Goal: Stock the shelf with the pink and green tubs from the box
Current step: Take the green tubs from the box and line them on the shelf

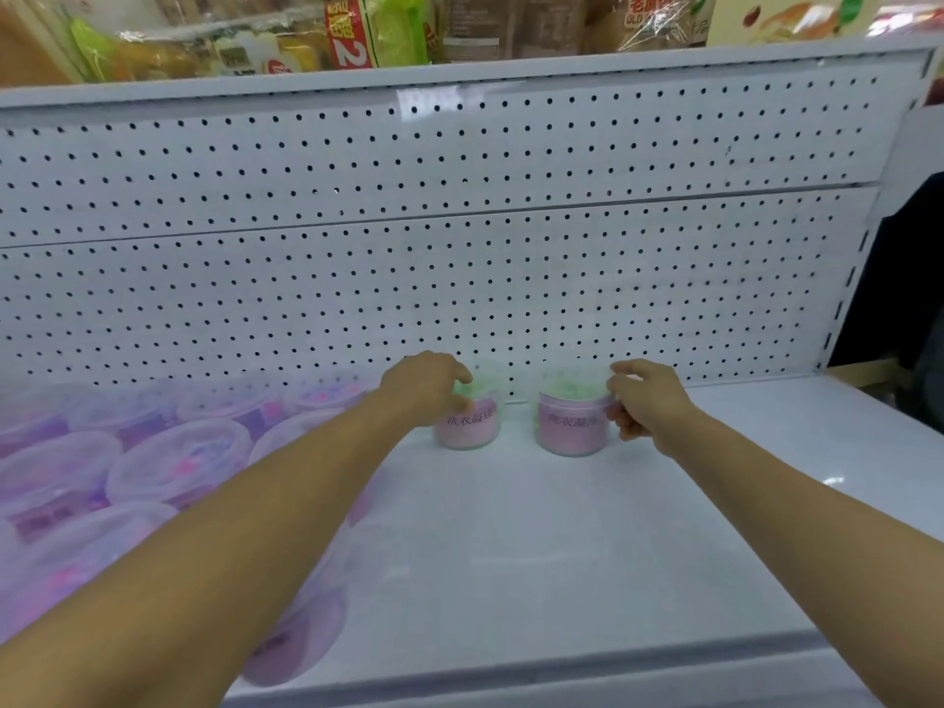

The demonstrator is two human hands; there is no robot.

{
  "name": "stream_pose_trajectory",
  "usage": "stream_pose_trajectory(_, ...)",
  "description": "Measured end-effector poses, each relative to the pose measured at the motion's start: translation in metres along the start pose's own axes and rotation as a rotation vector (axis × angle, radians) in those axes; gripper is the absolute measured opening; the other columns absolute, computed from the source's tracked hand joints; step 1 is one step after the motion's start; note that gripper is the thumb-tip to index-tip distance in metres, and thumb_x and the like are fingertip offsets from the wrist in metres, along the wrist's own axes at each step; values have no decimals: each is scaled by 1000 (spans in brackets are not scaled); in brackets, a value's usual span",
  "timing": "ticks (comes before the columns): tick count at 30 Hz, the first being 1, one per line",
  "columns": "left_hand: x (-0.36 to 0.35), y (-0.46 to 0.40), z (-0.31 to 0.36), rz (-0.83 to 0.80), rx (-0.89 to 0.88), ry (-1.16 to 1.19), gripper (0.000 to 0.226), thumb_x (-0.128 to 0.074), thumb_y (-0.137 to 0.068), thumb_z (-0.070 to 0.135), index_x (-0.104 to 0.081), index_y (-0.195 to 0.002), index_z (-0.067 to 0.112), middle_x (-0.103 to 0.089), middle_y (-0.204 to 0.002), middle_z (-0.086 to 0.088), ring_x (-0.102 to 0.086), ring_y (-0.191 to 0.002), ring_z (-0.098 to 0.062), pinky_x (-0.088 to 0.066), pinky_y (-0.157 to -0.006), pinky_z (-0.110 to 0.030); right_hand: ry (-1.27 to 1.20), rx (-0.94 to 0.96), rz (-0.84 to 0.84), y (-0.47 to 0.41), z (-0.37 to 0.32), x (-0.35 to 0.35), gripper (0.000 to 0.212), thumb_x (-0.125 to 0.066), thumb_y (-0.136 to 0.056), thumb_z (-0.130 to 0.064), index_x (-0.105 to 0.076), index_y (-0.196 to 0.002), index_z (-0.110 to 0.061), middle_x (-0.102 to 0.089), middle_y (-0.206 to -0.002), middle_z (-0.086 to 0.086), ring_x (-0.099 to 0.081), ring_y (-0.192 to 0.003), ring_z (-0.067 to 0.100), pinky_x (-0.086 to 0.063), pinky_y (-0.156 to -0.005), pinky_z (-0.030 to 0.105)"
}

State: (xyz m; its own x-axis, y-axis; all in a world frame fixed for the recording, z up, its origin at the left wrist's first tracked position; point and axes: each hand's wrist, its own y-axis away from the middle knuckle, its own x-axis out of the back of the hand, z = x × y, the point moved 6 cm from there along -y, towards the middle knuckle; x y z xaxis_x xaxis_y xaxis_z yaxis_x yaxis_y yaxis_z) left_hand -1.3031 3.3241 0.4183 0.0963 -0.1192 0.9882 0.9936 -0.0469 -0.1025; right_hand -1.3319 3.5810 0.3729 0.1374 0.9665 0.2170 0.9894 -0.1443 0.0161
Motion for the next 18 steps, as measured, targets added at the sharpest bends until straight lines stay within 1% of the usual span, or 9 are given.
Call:
stream_pose_trajectory(2, -1, -3, 3, 37, 34, -31, 47, -60, -89, 42, -53, -134, 29, -49, -140, 3, -48, -125, -22, -40, -92, -33, -28, 10, -23, -6, 0, -6, 37, -51, -94, -9, -52, -132, -12, -57, -65, 14, -49, -49, 22, -56, -56, 39)
stream_pose_trajectory(4, -3, -6, 8, 71, 53, -83, 41, -59, -89, 42, -59, -127, 24, -56, -132, -1, -51, -120, -24, -41, -87, -31, -48, 18, -42, -13, -1, -11, 37, -52, -95, -12, -51, -132, -11, -57, -66, 13, -50, -49, 22, -59, -65, 46)
stream_pose_trajectory(6, -4, -7, 10, 101, 69, -103, 38, -59, -89, 42, -62, -121, 21, -59, -126, -2, -52, -116, -25, -42, -85, -31, -64, 23, -46, -18, -1, -16, 39, -52, -95, -13, -50, -134, -8, -57, -66, 14, -52, -49, 24, -59, -63, 47)
stream_pose_trajectory(9, -5, -8, 11, 122, 106, -109, 38, -58, -89, 43, -63, -119, 21, -60, -123, -2, -51, -115, -25, -40, -81, -31, -65, 28, -44, -26, -1, -20, 40, -51, -95, -13, -47, -135, -6, -60, -72, 18, -56, -52, 26, -58, -59, 45)
stream_pose_trajectory(11, -6, -8, 12, 118, 121, -105, 38, -58, -90, 44, -61, -122, 24, -59, -125, -2, -50, -117, -26, -40, -80, -31, -60, 25, -44, -31, 1, -22, 41, -51, -95, -15, -46, -135, -7, -62, -84, 22, -57, -54, 27, -58, -60, 46)
stream_pose_trajectory(13, -9, -6, 12, 99, 134, -98, 42, -55, -92, 46, -57, -129, 27, -55, -129, -2, -46, -121, -26, -40, -82, -34, -46, 27, -55, -34, 2, -23, 41, -50, -95, -18, -46, -135, -9, -62, -91, 22, -57, -55, 25, -58, -57, 43)
stream_pose_trajectory(15, -12, -3, 11, 73, 147, -79, 49, -51, -92, 51, -50, -136, 29, -49, -134, -3, -41, -125, -27, -41, -87, -37, 54, 45, -76, -34, 3, -22, 43, -47, -96, -25, -45, -137, -13, -63, -99, 20, -58, -60, 25, -56, -54, 37)
stream_pose_trajectory(16, -13, 0, 11, 65, 152, -61, 54, -50, -91, 55, -47, -138, 29, -47, -135, -4, -39, -127, -27, -41, -90, -38, 149, 68, -84, -32, 3, -19, 45, -45, -96, -31, -43, -138, -16, -63, -108, 18, -60, -67, 26, -55, -56, 36)
stream_pose_trajectory(18, -14, 8, 13, 88, 153, 3, 61, -49, -89, 59, -44, -141, 26, -47, -136, -7, -40, -127, -28, -43, -94, -40, 404, 152, -88, -24, 0, -12, 54, -40, -95, -43, -36, -143, -20, -58, -126, 13, -62, -92, 29, -55, -71, 41)
